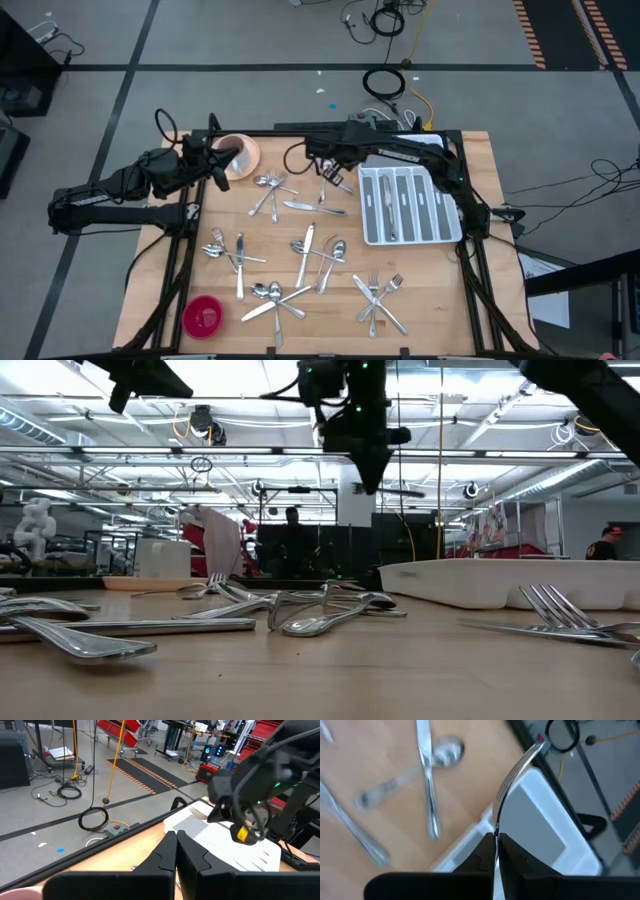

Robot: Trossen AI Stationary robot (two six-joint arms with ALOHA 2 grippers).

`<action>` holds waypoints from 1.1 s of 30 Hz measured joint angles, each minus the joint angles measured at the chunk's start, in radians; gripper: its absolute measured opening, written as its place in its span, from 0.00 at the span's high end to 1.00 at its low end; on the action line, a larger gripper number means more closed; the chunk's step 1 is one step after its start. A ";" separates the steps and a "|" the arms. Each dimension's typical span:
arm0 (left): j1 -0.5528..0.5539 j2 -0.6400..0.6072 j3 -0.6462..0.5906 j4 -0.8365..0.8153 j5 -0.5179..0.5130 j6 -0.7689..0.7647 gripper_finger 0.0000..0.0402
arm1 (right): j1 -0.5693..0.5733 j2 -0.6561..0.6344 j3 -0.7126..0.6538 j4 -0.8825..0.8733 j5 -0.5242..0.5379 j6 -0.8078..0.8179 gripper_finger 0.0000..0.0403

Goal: Sort silverware
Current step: Put the silver fork into the white silverware tray

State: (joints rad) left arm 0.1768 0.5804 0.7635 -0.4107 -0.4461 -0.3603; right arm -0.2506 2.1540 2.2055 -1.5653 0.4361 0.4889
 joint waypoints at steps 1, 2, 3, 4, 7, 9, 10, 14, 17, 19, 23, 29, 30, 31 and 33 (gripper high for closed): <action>0.000 0.000 0.000 0.000 0.000 0.000 0.98 | 0.001 -0.017 -0.017 -0.001 -0.001 0.034 1.00; 0.000 0.000 0.000 0.000 0.000 0.000 0.98 | 0.005 -0.027 -0.029 -0.008 0.003 0.070 1.00; 0.000 0.000 0.000 0.000 0.000 0.000 0.98 | 0.007 -0.037 -0.048 -0.006 0.015 0.100 1.00; 0.000 0.000 0.000 0.000 0.000 -0.001 0.98 | 0.011 -0.048 -0.081 -0.004 0.031 0.117 1.00; 0.000 0.000 0.000 -0.001 0.010 -0.001 0.98 | 0.019 -0.060 -0.203 -0.007 0.033 0.163 1.00; -0.001 0.000 0.000 -0.003 0.018 -0.002 0.98 | 0.028 -0.064 -0.298 -0.003 0.029 0.199 1.00; 0.000 0.000 0.000 -0.004 0.021 -0.002 0.98 | 0.036 -0.067 -0.347 -0.008 0.023 0.216 1.00; 0.000 0.000 0.000 -0.010 0.021 -0.029 0.98 | 0.068 -0.068 -0.501 -0.008 -0.050 0.295 1.00; 0.000 0.000 0.000 -0.039 0.023 -0.074 0.98 | 0.090 -0.068 -0.564 -0.006 -0.119 0.364 1.00; 0.000 0.000 0.000 -0.077 0.024 -0.080 0.98 | 0.101 -0.069 -0.584 -0.007 -0.158 0.440 1.00; 0.000 0.000 0.000 -0.146 0.059 -0.079 0.98 | 0.113 -0.069 -0.573 -0.006 -0.230 0.592 1.00; 0.000 0.000 0.000 -0.249 0.117 0.018 0.98 | 0.092 -0.059 -0.514 -0.008 -0.221 0.794 1.00; 0.000 0.000 0.000 -0.269 0.128 0.046 0.98 | 0.088 -0.051 -0.497 -0.006 -0.203 0.800 1.00; 0.000 0.000 0.000 -0.288 0.134 0.079 0.98 | 0.085 -0.036 -0.477 -0.007 -0.175 0.801 1.00; 0.000 0.000 0.000 -0.322 0.136 0.138 0.98 | 0.075 0.005 -0.426 -0.005 -0.144 0.789 1.00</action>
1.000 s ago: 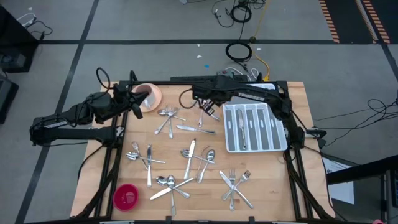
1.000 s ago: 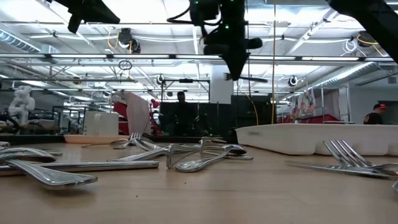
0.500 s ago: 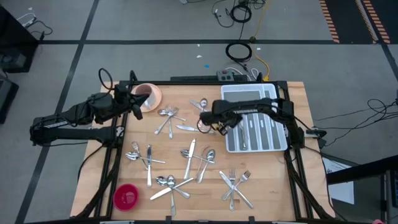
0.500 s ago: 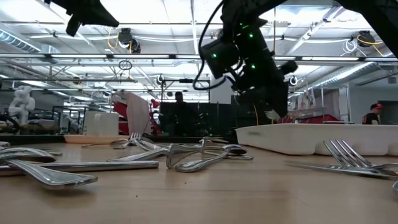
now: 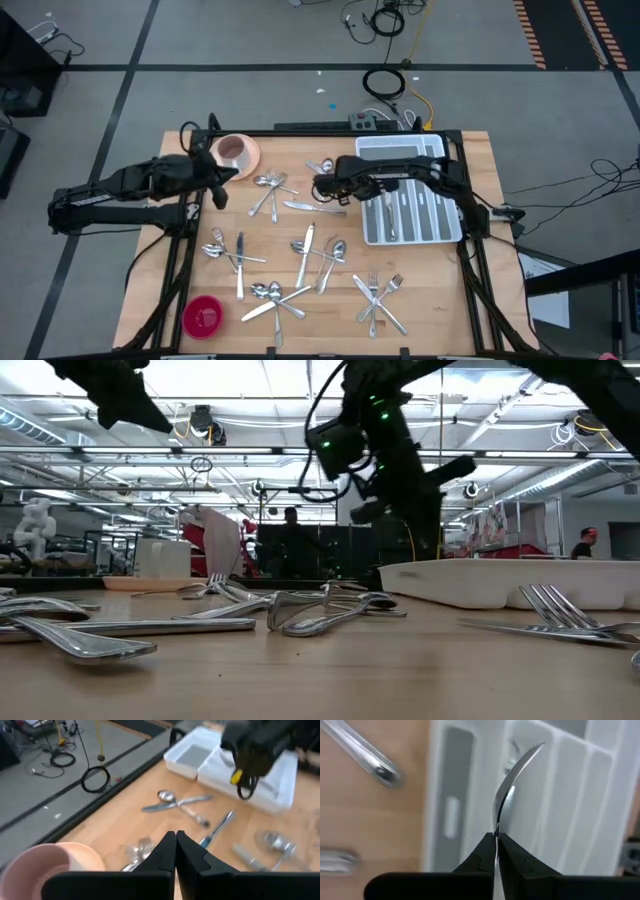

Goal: Sort silverware
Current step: Put the silver fork into the white silverware tray

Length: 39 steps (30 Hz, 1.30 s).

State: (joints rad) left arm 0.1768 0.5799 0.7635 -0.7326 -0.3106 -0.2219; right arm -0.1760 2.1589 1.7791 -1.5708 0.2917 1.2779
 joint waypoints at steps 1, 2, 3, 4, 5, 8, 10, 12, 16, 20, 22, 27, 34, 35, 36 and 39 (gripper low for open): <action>0.000 0.000 0.000 -0.015 0.001 0.031 0.98 | -0.005 0.026 0.031 0.000 0.002 -0.017 1.00; 0.000 0.000 0.000 -0.026 0.000 0.059 0.98 | -0.009 0.051 0.061 0.001 0.013 -0.041 1.00; 0.000 0.000 0.000 -0.032 0.000 0.088 0.98 | -0.012 0.076 0.089 0.002 0.026 -0.066 1.00; 0.000 0.000 0.000 -0.036 -0.001 0.113 0.98 | -0.015 0.100 0.116 0.001 0.030 -0.082 1.00; 0.000 0.000 0.000 -0.039 -0.002 0.127 0.98 | -0.017 0.122 0.139 0.002 0.031 -0.088 1.00; 0.000 -0.001 0.000 -0.037 -0.008 0.132 0.98 | -0.022 0.167 0.151 -0.005 0.028 -0.085 1.00; 0.000 -0.001 0.000 -0.037 -0.010 0.131 0.98 | -0.022 0.181 0.151 -0.008 0.026 -0.083 1.00; 0.000 -0.001 0.000 -0.037 -0.012 0.134 0.98 | -0.018 0.181 0.147 -0.007 0.025 -0.069 1.00; 0.000 -0.001 0.000 -0.037 -0.016 0.157 0.98 | -0.005 0.176 0.144 -0.006 0.029 -0.043 1.00; 0.000 -0.001 0.000 -0.036 -0.018 0.158 0.98 | 0.009 0.177 0.144 -0.004 0.016 -0.032 1.00; 0.000 -0.001 0.000 -0.036 -0.020 0.158 0.98 | 0.021 0.177 0.135 -0.003 0.006 -0.029 1.00; 0.000 0.000 0.000 -0.035 -0.020 0.159 0.98 | 0.031 0.168 0.070 0.000 -0.055 -0.004 1.00; 0.000 0.000 0.000 -0.032 -0.020 0.160 0.98 | 0.035 0.166 0.014 0.001 -0.092 -0.023 1.00; 0.000 0.000 0.000 -0.032 -0.020 0.160 0.98 | 0.035 0.166 0.008 0.000 -0.092 -0.025 1.00; 0.000 0.000 0.000 -0.032 -0.020 0.160 0.98 | 0.035 0.166 0.005 0.000 -0.092 -0.031 1.00; 0.000 0.000 0.000 -0.032 -0.020 0.160 0.98 | 0.035 0.166 0.005 0.000 -0.092 -0.042 0.98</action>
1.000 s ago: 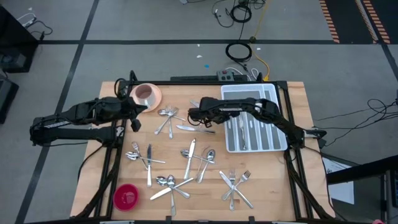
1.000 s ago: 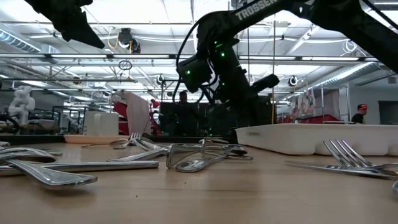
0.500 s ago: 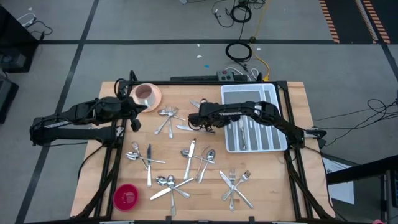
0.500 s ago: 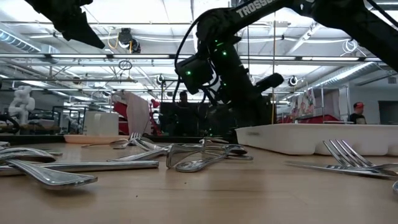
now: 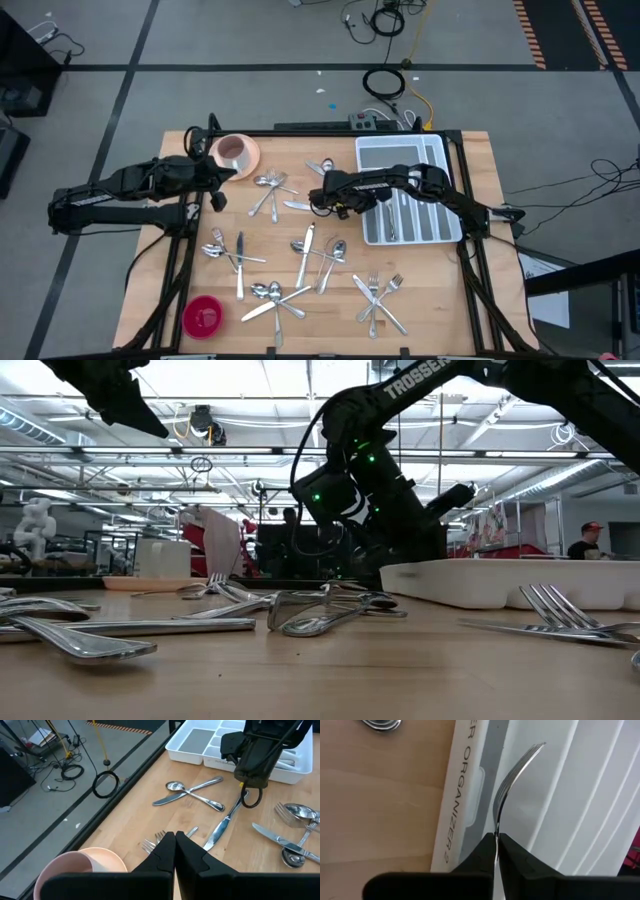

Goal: Sort silverware
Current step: Put the silver fork into the white silverware tray, then adjust the white silverware tray

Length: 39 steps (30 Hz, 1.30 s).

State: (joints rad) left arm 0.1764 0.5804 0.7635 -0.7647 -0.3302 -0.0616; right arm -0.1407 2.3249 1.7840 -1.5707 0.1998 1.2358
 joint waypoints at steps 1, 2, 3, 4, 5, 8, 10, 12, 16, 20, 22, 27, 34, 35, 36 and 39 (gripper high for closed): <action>0.000 0.000 0.000 0.000 0.000 0.000 0.98 | 0.001 0.000 0.000 0.000 0.002 0.000 0.97; 0.000 0.000 0.000 0.000 0.000 0.000 0.98 | 0.001 0.000 0.000 -0.001 0.002 0.000 0.96; 0.000 0.000 0.000 0.000 0.000 0.000 0.98 | 0.001 0.000 0.000 -0.002 0.002 -0.002 0.95; 0.000 0.000 0.000 0.000 0.000 0.000 0.98 | 0.001 0.000 0.000 -0.003 0.002 -0.006 0.93; 0.000 0.000 0.000 0.000 0.000 0.000 0.98 | 0.001 0.000 0.000 -0.003 0.002 -0.012 0.92; 0.000 0.000 0.000 0.000 0.000 0.000 0.98 | 0.001 0.000 0.000 -0.004 0.003 -0.029 0.86; 0.000 0.000 0.000 0.000 0.000 0.000 0.98 | 0.001 0.000 0.000 -0.003 0.004 -0.039 0.83; 0.000 0.000 0.000 0.000 0.000 0.000 0.98 | 0.001 0.000 0.000 -0.003 0.004 -0.045 0.80; 0.000 0.000 0.000 0.000 0.000 0.018 0.98 | 0.001 0.000 0.006 0.003 0.003 -0.058 0.76; 0.000 0.000 0.000 0.000 0.000 0.025 0.98 | 0.005 -0.003 0.058 0.002 0.004 -0.129 0.75; 0.000 0.000 0.000 0.000 0.000 0.025 0.98 | 0.006 -0.011 0.094 0.008 0.009 -0.154 0.75; 0.000 0.000 0.000 0.008 0.000 0.019 0.98 | 0.006 -0.077 0.186 0.008 0.070 -0.180 0.75; 0.000 0.000 0.000 0.044 -0.008 0.015 0.98 | 0.005 -0.173 0.223 0.086 0.117 -0.245 0.75; 0.000 0.000 0.000 0.047 -0.009 0.015 0.98 | 0.009 -0.188 0.224 0.140 0.092 -0.258 0.75; 0.000 0.000 0.000 0.050 -0.010 0.015 0.98 | 0.015 -0.194 0.226 0.199 0.069 -0.273 0.76; 0.000 0.000 0.000 0.050 -0.013 0.014 0.98 | 0.055 -0.192 0.221 0.328 0.042 -0.306 0.83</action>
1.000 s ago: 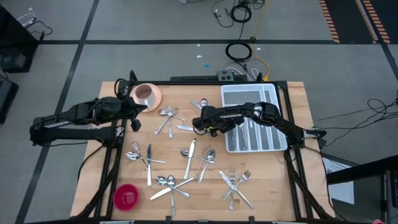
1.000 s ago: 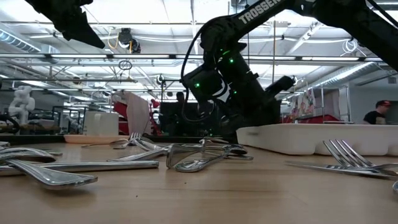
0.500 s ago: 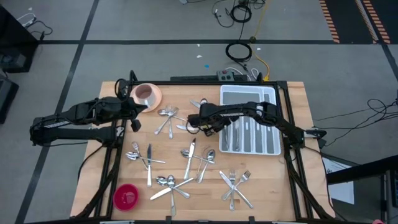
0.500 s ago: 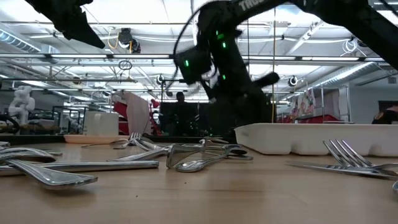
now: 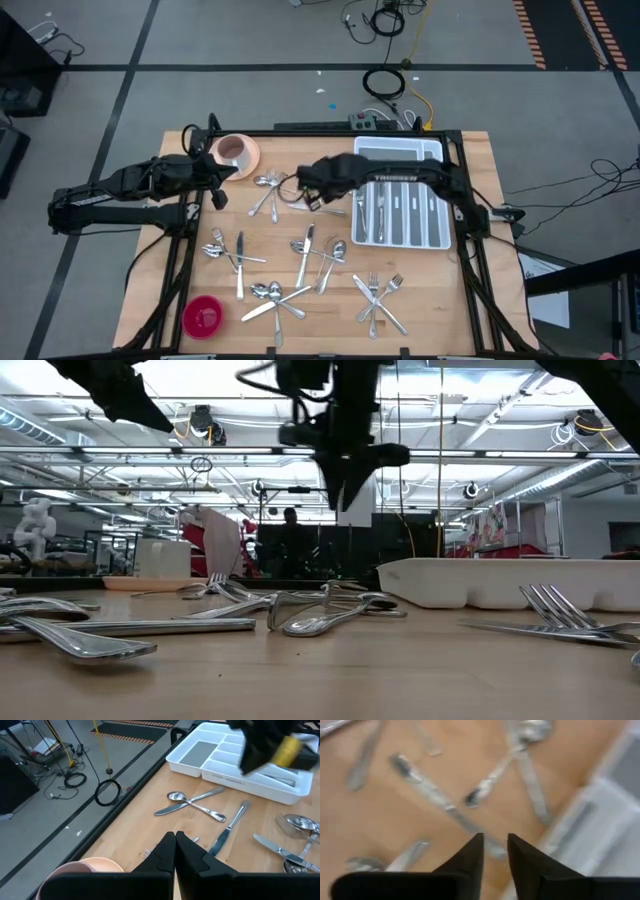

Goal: Sort silverware
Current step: Adjust the white silverware tray

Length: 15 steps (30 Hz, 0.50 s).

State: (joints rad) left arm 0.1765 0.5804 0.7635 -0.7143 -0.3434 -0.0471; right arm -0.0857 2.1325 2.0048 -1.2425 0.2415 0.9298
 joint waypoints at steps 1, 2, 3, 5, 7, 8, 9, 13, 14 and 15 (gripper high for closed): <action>0.000 0.000 0.000 0.000 -0.001 -0.002 0.98 | 0.015 0.007 -0.010 0.028 -0.003 0.000 0.87; 0.000 0.000 0.000 -0.001 -0.003 -0.015 0.98 | 0.030 0.013 -0.019 0.049 -0.005 0.003 0.91; 0.000 0.000 0.000 -0.001 -0.007 -0.025 0.98 | 0.045 0.017 -0.031 0.056 -0.007 0.008 0.96; 0.000 0.000 0.000 -0.001 -0.012 -0.035 0.98 | 0.071 0.026 -0.056 0.050 -0.021 0.031 0.98; 0.000 0.000 0.000 -0.002 -0.017 -0.048 0.98 | 0.095 0.027 -0.091 0.065 -0.063 0.064 0.99; 0.000 0.000 0.000 -0.001 -0.018 -0.049 0.98 | 0.108 0.027 -0.103 0.073 -0.081 0.081 0.99; 0.000 0.000 0.000 -0.001 -0.021 -0.050 0.98 | 0.123 0.027 -0.113 0.072 -0.093 0.094 1.00; 0.000 0.000 0.000 -0.001 -0.028 -0.052 0.98 | 0.181 0.027 -0.145 0.071 -0.151 0.132 1.00; 0.000 0.000 0.000 -0.001 -0.028 -0.051 0.98 | 0.193 0.027 -0.150 0.070 -0.172 0.141 1.00; 0.000 0.001 0.000 0.000 -0.028 -0.051 0.98 | 0.202 0.027 -0.151 0.070 -0.189 0.153 1.00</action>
State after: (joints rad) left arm 0.1768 0.5814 0.7635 -0.7145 -0.3717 -0.0986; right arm 0.1160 2.1593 1.8534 -1.1725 0.0521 1.0830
